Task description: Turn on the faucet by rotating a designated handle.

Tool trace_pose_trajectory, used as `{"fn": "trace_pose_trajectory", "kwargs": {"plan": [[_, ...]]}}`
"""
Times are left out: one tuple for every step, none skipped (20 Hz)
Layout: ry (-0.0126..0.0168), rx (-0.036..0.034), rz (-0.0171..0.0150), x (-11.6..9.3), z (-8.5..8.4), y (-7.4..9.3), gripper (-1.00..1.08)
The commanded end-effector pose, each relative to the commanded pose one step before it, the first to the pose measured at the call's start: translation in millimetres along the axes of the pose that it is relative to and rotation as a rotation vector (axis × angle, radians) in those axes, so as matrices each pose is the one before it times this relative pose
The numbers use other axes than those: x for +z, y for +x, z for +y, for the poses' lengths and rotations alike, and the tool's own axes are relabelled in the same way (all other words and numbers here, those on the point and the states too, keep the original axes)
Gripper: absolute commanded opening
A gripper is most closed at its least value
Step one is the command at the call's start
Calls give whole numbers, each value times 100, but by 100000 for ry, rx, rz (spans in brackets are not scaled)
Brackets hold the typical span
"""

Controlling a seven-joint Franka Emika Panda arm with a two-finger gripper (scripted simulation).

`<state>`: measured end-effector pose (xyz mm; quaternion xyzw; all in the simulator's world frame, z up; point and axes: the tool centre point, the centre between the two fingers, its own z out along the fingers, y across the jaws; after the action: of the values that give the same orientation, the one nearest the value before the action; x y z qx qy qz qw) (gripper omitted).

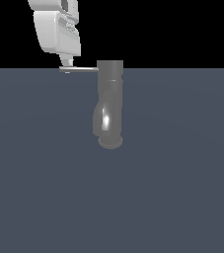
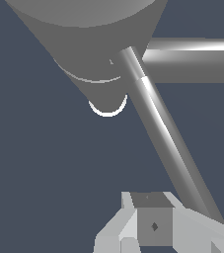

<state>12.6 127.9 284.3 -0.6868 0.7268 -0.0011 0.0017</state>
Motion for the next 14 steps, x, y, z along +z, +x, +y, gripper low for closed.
{"fn": "trace_pose_trajectory", "kwargs": {"plan": [[-418, -326, 109, 5, 1030, -101, -100], [19, 45, -2, -11, 307, 46, -100], [0, 0, 0, 0, 310, 21, -100], [0, 0, 0, 0, 312, 21, -100], [0, 0, 0, -1, 313, 21, -100], [0, 0, 0, -1, 315, 21, -100], [0, 0, 0, -2, 317, 20, -100], [0, 0, 0, 0, 0, 0, -100], [374, 336, 5, 0, -516, 147, -100], [0, 0, 0, -6, 249, 265, -100], [0, 0, 0, -6, 250, 267, -100], [-37, -32, -5, 13, 246, 253, -100], [0, 0, 0, -6, 253, 270, -100], [0, 0, 0, -6, 255, 271, -100]]}}
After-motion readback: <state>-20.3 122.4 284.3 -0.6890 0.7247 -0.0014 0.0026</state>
